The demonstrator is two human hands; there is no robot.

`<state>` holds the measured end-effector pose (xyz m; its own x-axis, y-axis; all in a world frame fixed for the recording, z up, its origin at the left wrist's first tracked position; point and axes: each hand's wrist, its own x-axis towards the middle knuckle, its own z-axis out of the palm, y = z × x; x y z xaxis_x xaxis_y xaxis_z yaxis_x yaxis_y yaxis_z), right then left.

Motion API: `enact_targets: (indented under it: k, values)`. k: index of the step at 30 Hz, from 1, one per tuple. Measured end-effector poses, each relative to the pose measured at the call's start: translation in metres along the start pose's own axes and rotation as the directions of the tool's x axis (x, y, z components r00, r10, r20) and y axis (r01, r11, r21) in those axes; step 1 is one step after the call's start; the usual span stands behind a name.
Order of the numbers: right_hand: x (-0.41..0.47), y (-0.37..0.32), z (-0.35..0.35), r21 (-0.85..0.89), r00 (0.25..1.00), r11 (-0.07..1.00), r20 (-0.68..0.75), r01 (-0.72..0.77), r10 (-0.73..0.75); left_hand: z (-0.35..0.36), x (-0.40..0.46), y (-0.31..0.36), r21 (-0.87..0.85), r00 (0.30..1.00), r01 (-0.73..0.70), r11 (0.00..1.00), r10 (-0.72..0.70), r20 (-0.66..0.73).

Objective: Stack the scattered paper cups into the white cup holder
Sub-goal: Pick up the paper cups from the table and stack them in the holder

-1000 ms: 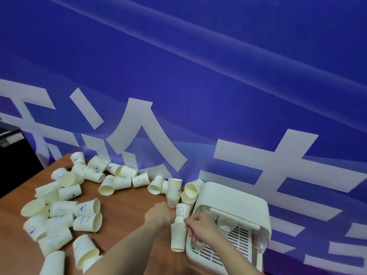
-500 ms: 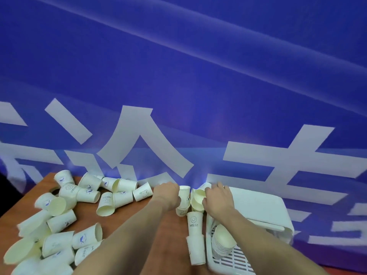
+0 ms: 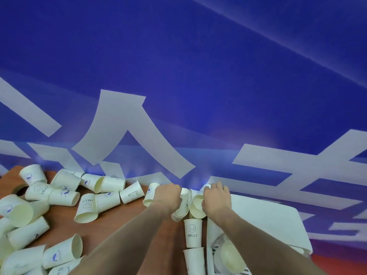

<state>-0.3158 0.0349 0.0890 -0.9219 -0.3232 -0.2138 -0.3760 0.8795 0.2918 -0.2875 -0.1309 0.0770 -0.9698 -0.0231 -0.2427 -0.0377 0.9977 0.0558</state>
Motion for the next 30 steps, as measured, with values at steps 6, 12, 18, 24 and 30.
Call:
enact_targets:
  k: [6,12,18,24,30]
  values:
    - [0.026,0.004,0.011,-0.044,1.000,0.999,0.023,0.013,-0.012,0.008,0.028,-0.003,-0.002,0.999,-0.005,1.000,0.005,0.047]
    - [0.020,0.012,0.008,0.019,1.000,1.000,-0.016,-0.006,0.007,0.006,0.024,0.000,-0.007,1.000,-0.003,1.000,0.004,0.004]
    - [-0.008,0.015,-0.016,0.159,0.993,0.987,-0.105,-0.036,0.053,-0.012,-0.009,0.005,-0.019,0.998,-0.033,0.999,0.032,-0.056]
    - [-0.050,0.026,-0.043,0.312,0.989,0.949,-0.123,-0.045,0.088,-0.026,-0.057,0.009,0.027,0.993,-0.062,0.998,0.064,-0.097]
    - [-0.101,0.025,-0.042,0.438,0.994,0.895,-0.039,-0.077,0.104,-0.023,-0.103,0.024,0.045,0.995,-0.094,0.995,0.096,-0.036]
